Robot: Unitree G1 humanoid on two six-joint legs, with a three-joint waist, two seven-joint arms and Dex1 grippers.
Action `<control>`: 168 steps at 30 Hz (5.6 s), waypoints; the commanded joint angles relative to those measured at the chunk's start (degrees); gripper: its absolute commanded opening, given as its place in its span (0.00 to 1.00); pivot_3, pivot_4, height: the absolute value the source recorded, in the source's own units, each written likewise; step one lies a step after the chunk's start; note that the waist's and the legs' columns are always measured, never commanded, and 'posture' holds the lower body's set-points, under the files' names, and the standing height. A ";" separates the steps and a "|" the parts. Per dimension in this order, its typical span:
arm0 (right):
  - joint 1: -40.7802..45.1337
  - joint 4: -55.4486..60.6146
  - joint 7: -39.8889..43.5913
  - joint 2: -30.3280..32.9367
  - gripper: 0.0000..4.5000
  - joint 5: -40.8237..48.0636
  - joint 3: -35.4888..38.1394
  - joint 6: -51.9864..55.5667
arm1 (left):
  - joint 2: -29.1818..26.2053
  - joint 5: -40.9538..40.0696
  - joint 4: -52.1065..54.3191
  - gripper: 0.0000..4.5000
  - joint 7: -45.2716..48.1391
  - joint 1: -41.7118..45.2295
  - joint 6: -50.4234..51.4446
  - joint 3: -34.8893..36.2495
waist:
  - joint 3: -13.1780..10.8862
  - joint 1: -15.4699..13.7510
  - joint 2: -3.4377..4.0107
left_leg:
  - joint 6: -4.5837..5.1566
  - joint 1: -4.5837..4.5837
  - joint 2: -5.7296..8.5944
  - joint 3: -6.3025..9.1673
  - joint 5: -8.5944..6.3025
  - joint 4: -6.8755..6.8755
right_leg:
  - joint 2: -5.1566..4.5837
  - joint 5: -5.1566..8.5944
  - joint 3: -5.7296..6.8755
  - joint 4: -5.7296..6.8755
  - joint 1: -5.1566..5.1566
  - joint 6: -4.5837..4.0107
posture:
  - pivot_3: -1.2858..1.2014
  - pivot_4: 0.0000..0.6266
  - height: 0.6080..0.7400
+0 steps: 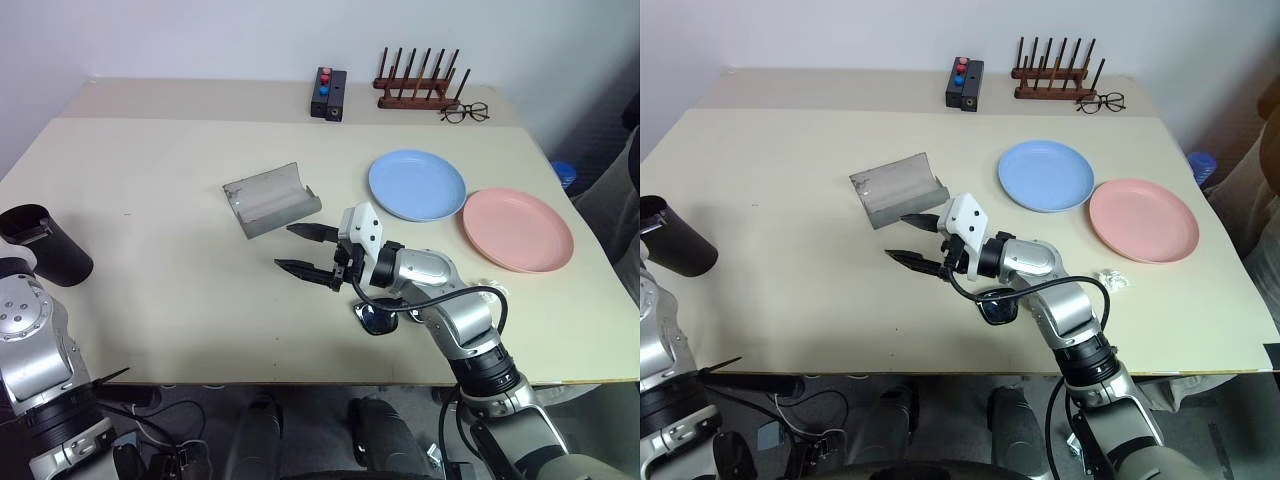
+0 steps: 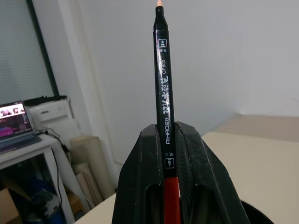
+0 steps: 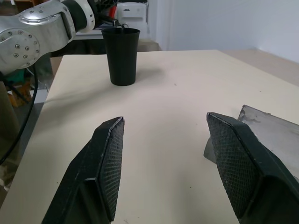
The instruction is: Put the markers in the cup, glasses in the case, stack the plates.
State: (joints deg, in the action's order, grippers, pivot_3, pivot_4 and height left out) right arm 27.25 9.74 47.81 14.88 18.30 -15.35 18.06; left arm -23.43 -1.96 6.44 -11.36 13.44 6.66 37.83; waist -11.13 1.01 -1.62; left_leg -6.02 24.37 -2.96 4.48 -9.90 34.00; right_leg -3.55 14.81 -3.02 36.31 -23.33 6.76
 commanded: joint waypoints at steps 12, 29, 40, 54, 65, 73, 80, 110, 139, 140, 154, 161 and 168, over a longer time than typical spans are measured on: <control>0.76 1.35 0.04 -0.31 0.63 0.37 0.77 -1.31 | 1.68 0.12 0.55 0.01 -1.65 -0.79 -1.70 -1.70 | 0.00 -0.02 0.00 | 0.00 0.00 0.00 0.00 0.00 0.00 | 0.00 0.00 0.00 0.00 0.00 0.00 | 0.52 0.24 0.99; 0.52 1.65 0.07 0.05 0.63 0.41 0.67 -0.92 | 2.16 0.47 0.48 0.50 -3.91 -1.46 -1.75 -2.57 | 0.00 -0.02 0.00 | 0.00 0.00 0.00 0.00 0.00 0.00 | 0.00 0.00 0.00 0.00 0.00 0.00 | 0.52 0.24 0.99; 0.96 1.26 0.43 0.16 0.63 0.38 0.73 -1.01 | 1.30 0.33 2.14 0.50 -4.24 -0.54 -2.03 -2.88 | 0.00 -0.02 0.00 | 0.00 0.00 0.00 0.00 0.00 0.00 | 0.00 0.00 0.00 0.00 0.00 -0.01 | 0.52 0.24 0.99; 3.05 0.24 1.79 4.22 0.63 -0.16 2.71 -0.70 | -9.64 -18.35 -3.64 0.99 35.78 22.17 32.81 -30.07 | -0.03 0.83 0.07 | 0.01 0.02 -0.01 0.01 0.01 -0.08 | 0.03 -0.04 0.01 0.01 -0.05 0.08 | 0.52 0.24 0.99; -1.58 6.68 4.44 15.55 0.63 0.88 7.01 1.71 | -13.24 -7.74 -29.76 0.99 62.82 38.11 30.44 -54.02 | -0.06 1.45 0.13 | 0.06 0.09 0.00 0.02 -0.01 -0.13 | 0.04 0.06 0.00 0.00 -0.12 0.12 | 0.52 0.24 0.99; -9.14 14.81 4.36 22.20 0.63 2.50 10.12 6.17 | -9.78 -4.39 -41.47 0.58 69.08 41.27 23.04 -54.35 | -0.07 1.21 0.13 | 0.08 0.13 0.00 0.02 -0.02 -0.10 | 0.02 0.08 0.00 -0.01 -0.12 0.09 | 0.52 0.24 0.99; -11.20 16.81 3.91 23.26 0.63 2.79 10.82 7.13 | -10.62 -3.12 -39.16 0.00 74.45 39.04 14.28 -53.79 | -0.07 1.35 0.13 | 0.08 0.13 0.00 0.02 -0.02 -0.05 | 0.02 0.08 -0.01 0.00 -0.10 0.07 | 0.52 0.24 0.99; -13.15 14.65 6.98 28.68 0.63 1.39 12.59 4.85 | -11.15 1.04 -15.09 0.00 87.00 31.79 18.33 -61.51 | -0.09 0.26 0.19 | 0.22 0.11 0.00 0.00 -0.09 0.16 | 0.01 0.10 -0.03 0.01 -0.01 0.04 | 0.52 0.24 0.99; -10.36 11.98 13.31 40.45 0.63 -20.36 4.43 -8.82 | -19.16 -18.26 16.62 0.62 73.64 3.01 30.99 -32.61 | -0.12 -0.20 0.30 | 0.25 0.08 0.00 -0.05 -0.12 0.20 | -0.04 0.12 -0.07 0.04 -0.01 0.06 | 0.52 0.24 0.99; -10.41 11.84 13.16 40.24 0.63 -20.86 4.22 -8.99 | -18.60 -18.85 18.49 0.62 72.53 1.28 30.17 -31.67 | -0.12 -0.37 0.30 | 0.25 0.08 0.01 -0.06 -0.12 0.22 | -0.05 0.12 -0.06 0.04 0.02 0.06 | 0.52 0.24 0.99; -11.64 10.57 13.62 40.49 0.63 -25.41 2.85 -12.19 | -16.09 -24.51 27.43 0.62 63.71 -9.88 30.97 -31.16 | -0.11 -0.24 0.32 | 0.25 0.02 0.01 -0.09 -0.12 0.28 | -0.07 0.09 -0.07 0.01 0.08 0.00 | 0.52 0.24 0.99; -12.34 10.60 13.21 39.80 0.12 -26.86 2.24 -12.63 | -16.10 -25.62 27.44 0.62 61.23 -9.02 31.15 -32.32 | -0.10 -0.06 0.32 | 0.25 0.02 0.01 -0.10 -0.12 0.28 | -0.06 0.09 -0.07 0.01 0.07 0.00 | 0.52 0.24 0.99; -12.33 9.87 12.91 39.22 0.12 -28.49 1.45 -14.10 | -16.09 -26.83 27.87 0.62 59.69 -8.76 31.50 -32.63 | -0.10 -0.04 0.32 | 0.25 0.01 0.01 -0.10 -0.12 0.28 | -0.06 0.08 -0.07 0.01 0.08 -0.01 | 0.52 0.24 0.99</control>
State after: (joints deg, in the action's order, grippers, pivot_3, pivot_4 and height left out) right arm 14.82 19.67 61.04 54.59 -9.78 -13.39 4.68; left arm -39.36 -27.84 32.20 48.65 4.33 38.35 5.25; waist -11.23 0.97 -1.30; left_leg -5.78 24.38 -2.95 4.38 -10.02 34.28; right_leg -3.61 14.89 -3.09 36.32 -23.25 6.75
